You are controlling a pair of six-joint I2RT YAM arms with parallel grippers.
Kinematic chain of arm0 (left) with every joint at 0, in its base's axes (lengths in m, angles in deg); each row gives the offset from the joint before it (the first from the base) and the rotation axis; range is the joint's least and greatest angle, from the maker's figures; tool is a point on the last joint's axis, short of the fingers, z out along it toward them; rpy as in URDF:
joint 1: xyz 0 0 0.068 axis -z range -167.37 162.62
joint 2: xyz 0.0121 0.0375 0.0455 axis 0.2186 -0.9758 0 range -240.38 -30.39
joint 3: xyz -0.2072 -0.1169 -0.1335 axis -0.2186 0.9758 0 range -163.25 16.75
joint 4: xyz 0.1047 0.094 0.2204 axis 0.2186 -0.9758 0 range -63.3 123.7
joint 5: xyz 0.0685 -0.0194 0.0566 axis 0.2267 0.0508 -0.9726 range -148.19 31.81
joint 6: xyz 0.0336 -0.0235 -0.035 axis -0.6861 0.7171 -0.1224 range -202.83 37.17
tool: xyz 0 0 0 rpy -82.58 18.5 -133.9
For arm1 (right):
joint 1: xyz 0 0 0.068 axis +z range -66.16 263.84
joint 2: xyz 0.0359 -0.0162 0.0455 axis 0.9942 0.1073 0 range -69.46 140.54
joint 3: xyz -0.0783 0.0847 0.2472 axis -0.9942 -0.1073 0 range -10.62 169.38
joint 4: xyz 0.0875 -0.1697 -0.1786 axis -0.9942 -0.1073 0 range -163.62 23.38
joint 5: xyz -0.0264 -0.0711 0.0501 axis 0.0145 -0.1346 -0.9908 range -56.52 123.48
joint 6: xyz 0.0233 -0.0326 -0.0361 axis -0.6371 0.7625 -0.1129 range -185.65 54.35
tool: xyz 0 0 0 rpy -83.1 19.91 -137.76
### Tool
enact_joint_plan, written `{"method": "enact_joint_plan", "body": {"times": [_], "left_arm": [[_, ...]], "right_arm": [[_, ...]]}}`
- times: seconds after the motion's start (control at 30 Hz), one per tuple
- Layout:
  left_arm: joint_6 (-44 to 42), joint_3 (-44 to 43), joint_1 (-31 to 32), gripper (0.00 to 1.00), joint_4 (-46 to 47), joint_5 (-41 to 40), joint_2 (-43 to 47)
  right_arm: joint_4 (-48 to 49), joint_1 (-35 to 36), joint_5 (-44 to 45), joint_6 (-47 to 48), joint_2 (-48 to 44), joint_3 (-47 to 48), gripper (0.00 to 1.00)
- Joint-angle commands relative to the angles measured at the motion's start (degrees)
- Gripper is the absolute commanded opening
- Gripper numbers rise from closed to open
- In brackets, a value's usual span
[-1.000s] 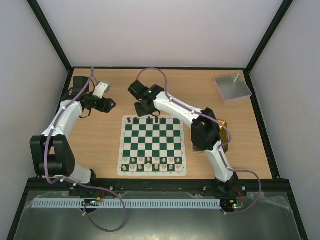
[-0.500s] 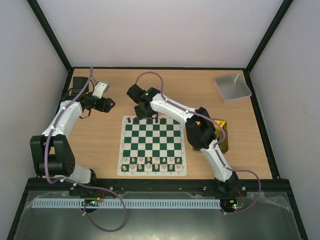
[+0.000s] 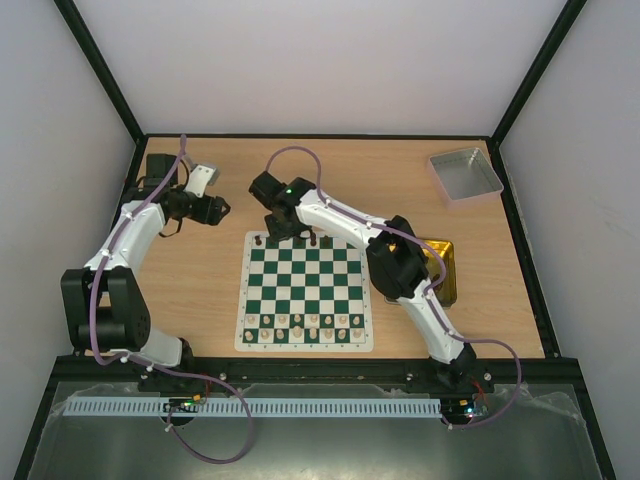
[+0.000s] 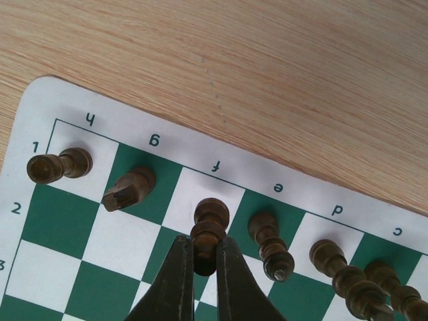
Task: Set up the chess pieces on the board
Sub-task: Place the chess piece on the chessboard.
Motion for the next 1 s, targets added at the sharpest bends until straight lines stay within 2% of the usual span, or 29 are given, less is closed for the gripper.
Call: {"method": "enact_joint_plan", "body": {"times": [0.0, 0.97], "left_arm": [[0.09, 0.72, -0.25, 0.77, 0.38, 0.16, -0.66], [-0.18, 1.01, -0.25, 0.77, 0.57, 0.16, -1.08]], "right_arm": [[-2.19, 0.83, 0.4, -0.32, 1.26, 1.59, 0.02], [-1.31, 1.11, 0.05, -0.98, 3.34, 2.16, 0.06]]}}
